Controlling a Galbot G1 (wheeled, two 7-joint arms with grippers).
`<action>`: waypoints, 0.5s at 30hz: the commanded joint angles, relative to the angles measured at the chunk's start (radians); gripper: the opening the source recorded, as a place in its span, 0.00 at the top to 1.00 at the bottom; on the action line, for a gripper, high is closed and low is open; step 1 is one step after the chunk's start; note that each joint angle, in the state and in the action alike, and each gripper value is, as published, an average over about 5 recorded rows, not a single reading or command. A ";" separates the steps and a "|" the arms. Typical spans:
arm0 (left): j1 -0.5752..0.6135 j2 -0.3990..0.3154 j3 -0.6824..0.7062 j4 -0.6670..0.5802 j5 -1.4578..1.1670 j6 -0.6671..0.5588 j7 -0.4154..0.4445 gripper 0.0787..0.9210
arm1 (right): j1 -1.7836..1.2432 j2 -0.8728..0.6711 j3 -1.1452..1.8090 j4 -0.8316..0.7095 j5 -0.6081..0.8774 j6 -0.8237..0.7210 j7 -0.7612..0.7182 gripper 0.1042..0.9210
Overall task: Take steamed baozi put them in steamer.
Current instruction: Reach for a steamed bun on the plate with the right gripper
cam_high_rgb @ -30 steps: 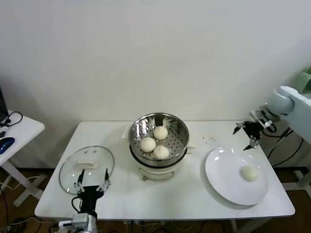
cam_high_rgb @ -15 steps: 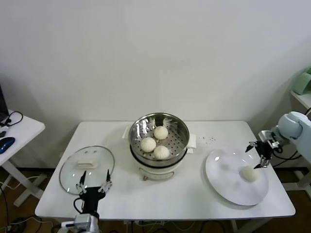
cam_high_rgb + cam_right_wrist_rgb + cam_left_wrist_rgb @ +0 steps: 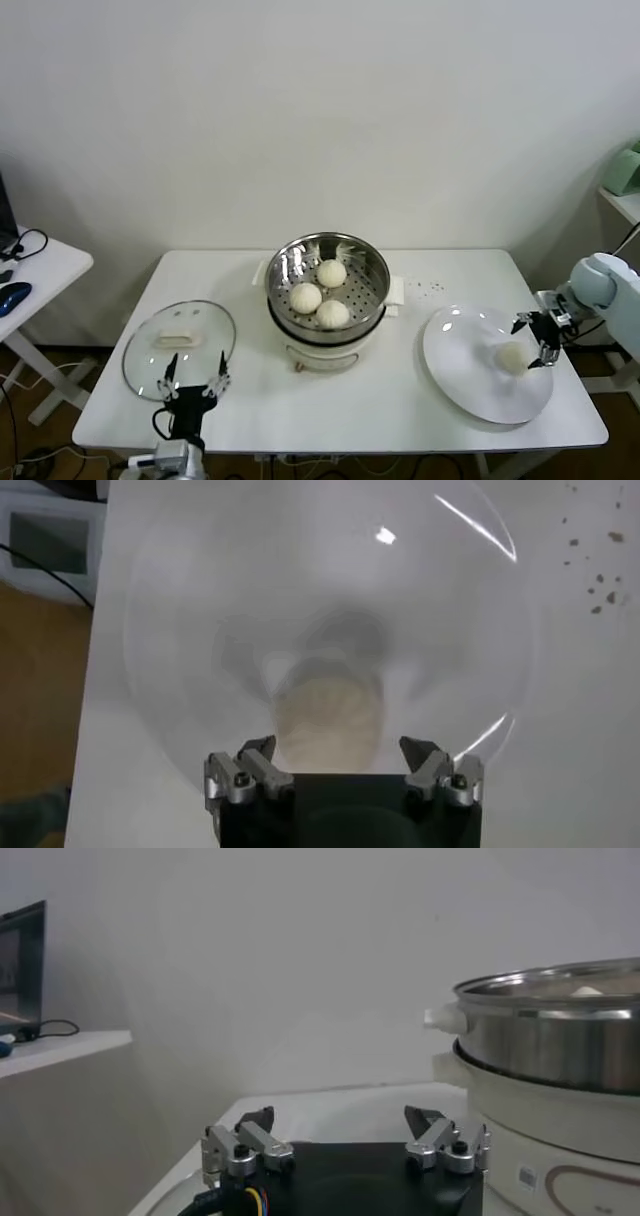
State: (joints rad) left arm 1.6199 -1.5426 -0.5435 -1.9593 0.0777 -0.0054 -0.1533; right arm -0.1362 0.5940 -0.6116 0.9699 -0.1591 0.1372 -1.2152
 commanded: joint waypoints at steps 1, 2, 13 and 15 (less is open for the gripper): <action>-0.003 -0.001 -0.001 0.009 0.002 0.000 -0.001 0.12 | -0.035 0.020 0.030 -0.023 -0.033 0.004 0.005 0.12; -0.003 -0.001 -0.001 0.011 0.003 0.000 -0.001 0.12 | -0.035 0.024 0.030 -0.026 -0.037 0.007 0.007 0.12; -0.010 0.000 -0.002 0.018 0.008 0.008 -0.005 0.12 | -0.035 0.038 0.016 -0.028 -0.053 0.016 0.005 0.12; -0.012 0.000 -0.001 0.018 0.008 0.010 -0.006 0.12 | -0.036 0.038 0.016 -0.026 -0.054 0.016 0.004 0.12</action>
State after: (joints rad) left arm 1.6089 -1.5440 -0.5452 -1.9425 0.0847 0.0017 -0.1588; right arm -0.1641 0.6260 -0.5978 0.9478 -0.2006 0.1503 -1.2099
